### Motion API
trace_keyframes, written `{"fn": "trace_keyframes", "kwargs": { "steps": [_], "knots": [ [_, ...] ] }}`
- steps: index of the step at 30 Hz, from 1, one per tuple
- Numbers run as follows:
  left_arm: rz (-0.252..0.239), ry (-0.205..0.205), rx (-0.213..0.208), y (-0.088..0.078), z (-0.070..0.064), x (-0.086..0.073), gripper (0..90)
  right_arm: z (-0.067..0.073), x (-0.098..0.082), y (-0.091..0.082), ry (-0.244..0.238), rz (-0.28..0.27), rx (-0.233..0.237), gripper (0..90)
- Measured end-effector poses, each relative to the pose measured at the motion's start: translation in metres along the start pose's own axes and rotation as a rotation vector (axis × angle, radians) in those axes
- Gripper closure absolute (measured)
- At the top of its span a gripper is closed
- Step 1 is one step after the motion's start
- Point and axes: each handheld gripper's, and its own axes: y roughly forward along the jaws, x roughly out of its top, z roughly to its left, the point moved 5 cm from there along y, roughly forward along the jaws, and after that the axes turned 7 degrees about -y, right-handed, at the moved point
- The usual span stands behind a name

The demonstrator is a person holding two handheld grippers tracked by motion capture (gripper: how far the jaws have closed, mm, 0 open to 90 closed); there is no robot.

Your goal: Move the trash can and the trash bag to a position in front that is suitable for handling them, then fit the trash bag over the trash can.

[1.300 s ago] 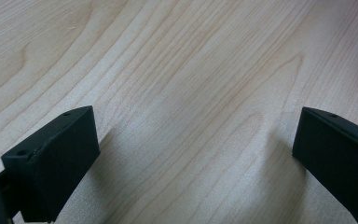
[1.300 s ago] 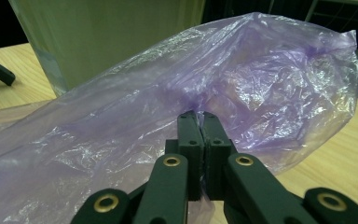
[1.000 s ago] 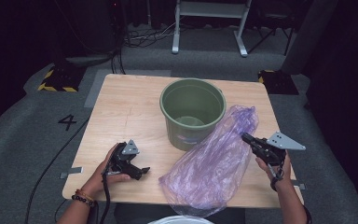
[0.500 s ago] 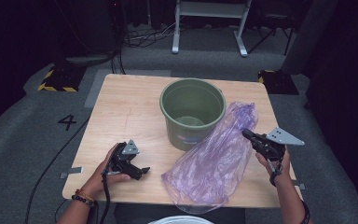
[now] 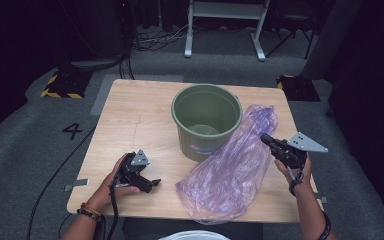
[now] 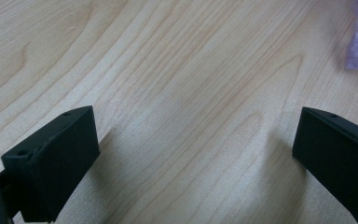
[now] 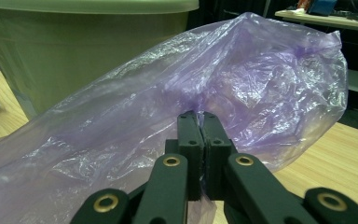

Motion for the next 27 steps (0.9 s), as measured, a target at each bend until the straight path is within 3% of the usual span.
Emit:
{"fn": "trace_keyframes", "kwargs": {
  "steps": [23,27],
  "knots": [
    [0.0,0.0,-0.001,0.0001,-0.0001,0.0,0.1,0.0042,0.0024,0.0,-0.019,-0.031,0.009,88.9],
    [0.0,0.001,0.0,0.0,0.0,0.0,0.1,0.0072,0.0066,-0.0044,-0.035,-0.055,0.02,88.9]
  ]
}}
